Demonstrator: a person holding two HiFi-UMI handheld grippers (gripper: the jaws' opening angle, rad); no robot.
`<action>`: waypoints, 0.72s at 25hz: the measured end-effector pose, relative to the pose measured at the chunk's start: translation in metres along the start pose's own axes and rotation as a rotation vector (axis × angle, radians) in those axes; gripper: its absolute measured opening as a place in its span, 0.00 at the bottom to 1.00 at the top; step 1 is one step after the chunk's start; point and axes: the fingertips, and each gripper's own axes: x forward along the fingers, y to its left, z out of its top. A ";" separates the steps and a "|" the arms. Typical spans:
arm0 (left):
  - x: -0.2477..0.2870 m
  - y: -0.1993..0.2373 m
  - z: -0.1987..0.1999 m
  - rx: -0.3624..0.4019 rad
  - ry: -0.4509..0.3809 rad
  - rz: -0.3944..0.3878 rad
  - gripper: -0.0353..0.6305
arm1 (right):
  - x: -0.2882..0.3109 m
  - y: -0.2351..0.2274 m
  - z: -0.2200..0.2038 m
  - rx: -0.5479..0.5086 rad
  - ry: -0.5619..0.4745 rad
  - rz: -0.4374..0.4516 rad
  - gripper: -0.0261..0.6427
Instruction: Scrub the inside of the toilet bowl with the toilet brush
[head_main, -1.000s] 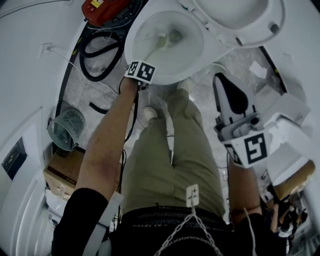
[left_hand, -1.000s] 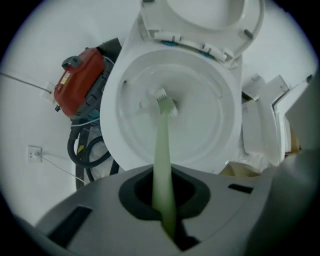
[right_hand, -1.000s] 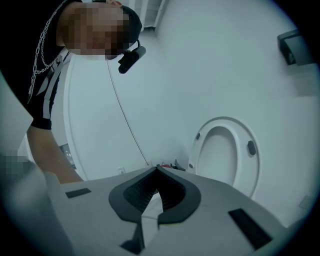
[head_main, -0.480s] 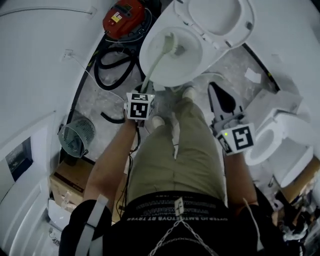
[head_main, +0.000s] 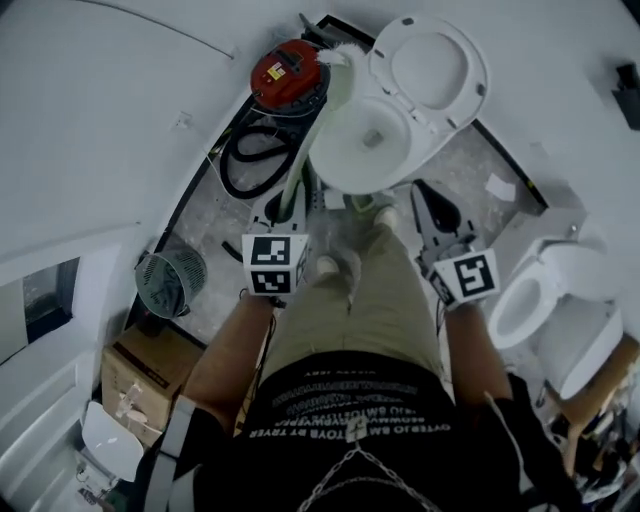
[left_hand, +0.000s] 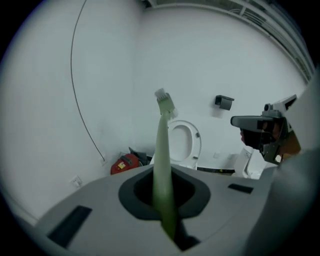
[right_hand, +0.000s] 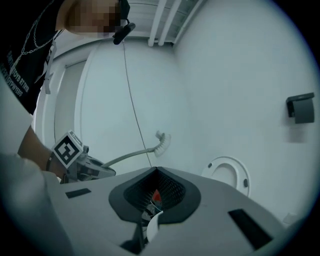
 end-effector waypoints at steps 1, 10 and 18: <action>-0.015 -0.002 0.014 0.012 -0.028 0.004 0.05 | -0.004 0.005 0.011 -0.010 -0.014 0.002 0.04; -0.114 -0.017 0.118 0.098 -0.231 0.007 0.05 | -0.044 0.020 0.084 -0.117 -0.067 -0.034 0.04; -0.157 -0.024 0.148 0.089 -0.283 -0.027 0.06 | -0.074 0.037 0.129 -0.176 -0.104 -0.065 0.04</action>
